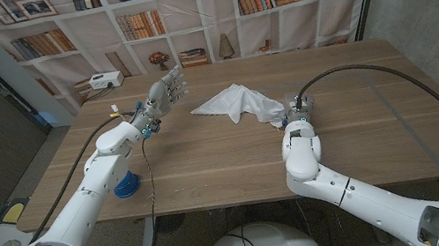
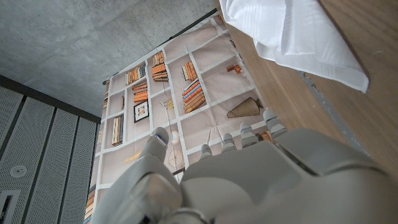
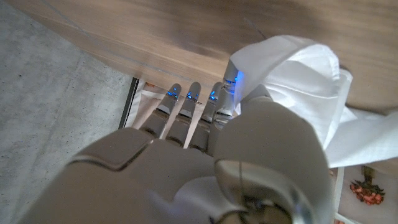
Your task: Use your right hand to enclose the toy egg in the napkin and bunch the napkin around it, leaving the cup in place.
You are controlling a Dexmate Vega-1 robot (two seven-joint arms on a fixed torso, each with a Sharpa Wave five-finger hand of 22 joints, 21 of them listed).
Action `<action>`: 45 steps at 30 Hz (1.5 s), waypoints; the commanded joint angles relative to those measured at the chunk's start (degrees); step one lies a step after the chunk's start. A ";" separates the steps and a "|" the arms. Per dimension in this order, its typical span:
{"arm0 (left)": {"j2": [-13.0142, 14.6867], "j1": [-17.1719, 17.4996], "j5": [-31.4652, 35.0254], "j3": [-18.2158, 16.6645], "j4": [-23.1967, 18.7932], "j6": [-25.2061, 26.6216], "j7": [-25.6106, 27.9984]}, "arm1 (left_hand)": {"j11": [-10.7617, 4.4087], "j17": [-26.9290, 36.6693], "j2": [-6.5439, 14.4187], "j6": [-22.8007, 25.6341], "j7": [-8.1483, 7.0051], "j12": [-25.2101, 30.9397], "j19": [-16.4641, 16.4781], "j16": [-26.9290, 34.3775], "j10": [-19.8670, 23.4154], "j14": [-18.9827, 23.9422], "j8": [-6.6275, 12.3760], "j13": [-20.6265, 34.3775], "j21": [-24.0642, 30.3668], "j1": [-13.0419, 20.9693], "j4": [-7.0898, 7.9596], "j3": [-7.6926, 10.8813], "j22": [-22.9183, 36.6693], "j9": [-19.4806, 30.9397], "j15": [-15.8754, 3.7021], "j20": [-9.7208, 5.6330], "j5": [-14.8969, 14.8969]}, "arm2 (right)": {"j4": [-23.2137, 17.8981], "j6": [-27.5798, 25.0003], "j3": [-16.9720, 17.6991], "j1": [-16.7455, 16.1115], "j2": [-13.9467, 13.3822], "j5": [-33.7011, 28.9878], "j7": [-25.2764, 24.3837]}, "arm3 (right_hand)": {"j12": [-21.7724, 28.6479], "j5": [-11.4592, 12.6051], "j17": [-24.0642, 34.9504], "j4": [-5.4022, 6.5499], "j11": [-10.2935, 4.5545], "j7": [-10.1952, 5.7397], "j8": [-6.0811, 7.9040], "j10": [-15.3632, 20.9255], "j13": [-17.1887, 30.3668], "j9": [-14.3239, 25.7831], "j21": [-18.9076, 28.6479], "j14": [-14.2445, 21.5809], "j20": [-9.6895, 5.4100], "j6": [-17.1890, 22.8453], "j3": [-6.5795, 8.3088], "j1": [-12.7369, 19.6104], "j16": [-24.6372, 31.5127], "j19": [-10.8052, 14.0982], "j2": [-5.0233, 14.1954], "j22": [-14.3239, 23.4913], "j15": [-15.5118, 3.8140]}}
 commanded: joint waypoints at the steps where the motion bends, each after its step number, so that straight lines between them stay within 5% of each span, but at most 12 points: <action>1: 0.25 0.81 0.04 -0.25 -1.07 0.20 0.76 | 0.18 0.09 -0.37 -1.82 0.00 0.17 -1.29 -0.14 -2.31 -0.03 -0.11 0.09 0.30 0.10 -0.01 0.30 0.04 0.08 -0.02 0.57 0.03 | -6.34 12.03 10.60 -4.98 2.21 20.63 -25.81 | -0.15 -0.71 0.29 1.14 0.24 -0.33 0.93 -0.06 0.34 1.01 0.04 0.00 -0.15 -0.40 0.42 -0.36 -0.26 0.10 1.08 0.21 -8.62; 13: 0.80 2.92 -0.44 -1.29 -2.99 -0.02 1.92 | 0.21 0.08 -0.30 -1.82 0.08 0.16 -1.28 -0.16 -2.33 -0.05 -0.10 0.09 0.29 0.14 -0.04 0.37 0.04 0.08 -0.01 0.56 0.04 | -4.13 16.37 7.93 0.11 0.13 27.98 -30.47 | 0.26 -1.14 -0.12 0.59 1.31 0.41 1.75 1.23 0.61 1.06 0.10 0.92 0.83 0.14 1.52 0.52 -0.91 0.63 0.54 0.18 -8.04; 25: 1.17 5.76 -1.18 -2.83 -4.70 -1.06 3.22 | 0.19 0.08 -0.30 -1.77 0.08 0.16 -1.27 -0.18 -2.29 -0.05 -0.09 0.09 0.29 0.15 -0.07 0.40 0.03 0.08 -0.01 0.57 0.04 | 2.72 17.78 -3.56 11.42 -1.86 21.75 -26.24 | 0.39 -1.82 0.03 0.14 0.59 0.23 1.65 1.72 0.76 0.34 0.12 1.58 0.85 0.24 1.77 0.92 -0.95 1.01 0.00 0.15 -8.50; 45: 1.62 11.71 -3.00 -6.35 -7.17 -3.24 5.37 | 0.13 0.08 -0.34 -1.66 0.07 0.23 -1.18 -0.16 -2.07 0.07 -0.06 0.09 0.30 0.11 -0.10 0.42 0.02 0.08 -0.16 0.57 0.03 | 22.23 28.08 -11.57 24.57 6.42 19.35 -22.37 | 0.37 -2.81 0.03 -0.03 0.17 -0.16 1.39 2.24 0.83 -0.84 -0.04 2.05 0.50 0.68 2.02 0.87 -1.46 1.26 -0.37 0.10 -9.12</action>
